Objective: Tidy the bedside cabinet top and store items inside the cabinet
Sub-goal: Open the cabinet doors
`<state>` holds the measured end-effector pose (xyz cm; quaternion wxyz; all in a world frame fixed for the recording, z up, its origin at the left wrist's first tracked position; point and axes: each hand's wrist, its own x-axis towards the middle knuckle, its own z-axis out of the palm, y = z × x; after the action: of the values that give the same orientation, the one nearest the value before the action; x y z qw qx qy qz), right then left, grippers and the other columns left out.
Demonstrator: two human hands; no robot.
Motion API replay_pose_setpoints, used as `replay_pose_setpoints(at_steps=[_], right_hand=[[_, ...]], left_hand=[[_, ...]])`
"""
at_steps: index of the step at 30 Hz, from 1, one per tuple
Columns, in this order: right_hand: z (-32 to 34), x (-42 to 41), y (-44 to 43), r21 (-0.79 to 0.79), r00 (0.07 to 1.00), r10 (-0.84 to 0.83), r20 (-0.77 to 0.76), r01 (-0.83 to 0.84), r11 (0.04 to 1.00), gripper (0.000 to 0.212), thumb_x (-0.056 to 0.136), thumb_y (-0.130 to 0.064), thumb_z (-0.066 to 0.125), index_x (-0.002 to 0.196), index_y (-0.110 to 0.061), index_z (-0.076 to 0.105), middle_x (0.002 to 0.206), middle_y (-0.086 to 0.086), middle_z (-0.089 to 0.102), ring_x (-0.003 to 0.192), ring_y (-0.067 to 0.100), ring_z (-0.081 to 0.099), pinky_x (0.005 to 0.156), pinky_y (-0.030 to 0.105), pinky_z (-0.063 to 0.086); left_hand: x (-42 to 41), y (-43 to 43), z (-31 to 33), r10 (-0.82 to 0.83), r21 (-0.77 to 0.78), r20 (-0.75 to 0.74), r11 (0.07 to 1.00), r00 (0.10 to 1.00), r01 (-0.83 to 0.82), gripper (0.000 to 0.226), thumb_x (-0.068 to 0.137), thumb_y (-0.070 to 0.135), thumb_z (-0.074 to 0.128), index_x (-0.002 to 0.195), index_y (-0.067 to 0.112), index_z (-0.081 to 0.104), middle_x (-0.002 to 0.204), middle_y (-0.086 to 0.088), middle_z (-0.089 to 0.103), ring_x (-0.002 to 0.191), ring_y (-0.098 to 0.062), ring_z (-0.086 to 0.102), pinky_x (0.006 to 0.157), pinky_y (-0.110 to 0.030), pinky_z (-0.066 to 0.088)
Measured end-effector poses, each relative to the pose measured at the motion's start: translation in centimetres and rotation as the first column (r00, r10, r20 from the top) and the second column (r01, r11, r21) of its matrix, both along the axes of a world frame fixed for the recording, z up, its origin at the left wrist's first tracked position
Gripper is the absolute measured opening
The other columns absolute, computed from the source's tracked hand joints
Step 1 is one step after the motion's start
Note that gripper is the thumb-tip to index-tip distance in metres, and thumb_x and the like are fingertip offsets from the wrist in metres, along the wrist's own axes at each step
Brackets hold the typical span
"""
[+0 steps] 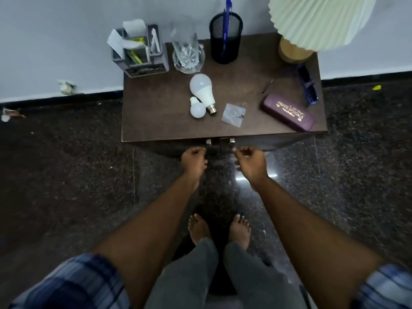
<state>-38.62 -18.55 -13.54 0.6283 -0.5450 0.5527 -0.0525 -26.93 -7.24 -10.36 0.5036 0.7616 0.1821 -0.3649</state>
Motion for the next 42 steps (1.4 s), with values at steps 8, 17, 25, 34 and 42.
replay_pose_setpoints(at_steps=[8, 17, 25, 34, 42], right_hand=[[-4.2, 1.4, -0.5, -0.132, 0.996, -0.023, 0.081, 0.033, 0.991, 0.033, 0.077, -0.053, 0.077, 0.080, -0.020, 0.073, 0.073, -0.007, 0.072, 0.067, 0.011, 0.063, 0.067, 0.039, 0.053], [-6.6, 2.1, -1.3, -0.230, 0.983, 0.085, 0.162, -0.046, 0.972, 0.031, 0.091, -0.032, 0.073, 0.088, -0.001, 0.073, 0.081, 0.014, 0.074, 0.060, 0.027, 0.069, 0.046, 0.022, 0.045], [-3.3, 2.1, -0.6, -0.248, 0.971, 0.238, 0.020, -0.226, 0.942, 0.021, 0.094, -0.028, 0.067, 0.081, -0.012, 0.065, 0.073, 0.012, 0.068, 0.059, 0.029, 0.067, 0.042, 0.029, 0.049], [-0.9, 1.6, -0.9, -0.235, 0.967, 0.254, 0.031, -0.240, 0.942, 0.023, 0.095, -0.027, 0.064, 0.084, -0.007, 0.067, 0.076, 0.016, 0.065, 0.058, 0.029, 0.063, 0.052, 0.035, 0.052], [-1.6, 2.6, -2.0, -0.244, 0.979, 0.203, -0.001, -0.197, 0.950, 0.032, 0.096, -0.028, 0.065, 0.071, -0.009, 0.062, 0.067, 0.014, 0.065, 0.060, 0.032, 0.068, 0.060, 0.044, 0.059]], left_hand=[[-0.3, -0.3, -5.0, -0.075, -0.083, 0.072, 0.993, 0.995, 0.080, 0.011, 0.099, 0.030, 0.054, 0.102, 0.024, 0.063, 0.087, 0.004, 0.066, 0.068, -0.017, 0.064, 0.058, -0.027, 0.049], [0.2, -0.3, -8.8, -0.053, -0.233, 0.283, 0.965, 0.958, 0.122, 0.020, 0.098, 0.031, 0.058, 0.083, 0.019, 0.063, 0.084, -0.001, 0.068, 0.064, -0.014, 0.064, 0.049, -0.023, 0.046], [-0.9, 1.3, -6.1, -0.091, -0.296, 0.209, 0.943, 0.974, 0.152, 0.010, 0.100, 0.022, 0.053, 0.104, 0.019, 0.061, 0.104, -0.002, 0.066, 0.079, -0.021, 0.068, 0.070, -0.032, 0.055], [-1.9, 0.6, -3.9, -0.106, -0.218, 0.203, 0.964, 0.973, 0.151, 0.028, 0.097, 0.027, 0.055, 0.120, 0.015, 0.063, 0.091, 0.001, 0.064, 0.095, -0.028, 0.071, 0.073, -0.036, 0.057], [-1.5, -0.5, -4.9, -0.061, -0.148, 0.296, 0.983, 0.953, 0.109, 0.019, 0.097, 0.024, 0.055, 0.099, 0.010, 0.067, 0.080, -0.004, 0.066, 0.081, -0.025, 0.067, 0.079, -0.042, 0.059]])
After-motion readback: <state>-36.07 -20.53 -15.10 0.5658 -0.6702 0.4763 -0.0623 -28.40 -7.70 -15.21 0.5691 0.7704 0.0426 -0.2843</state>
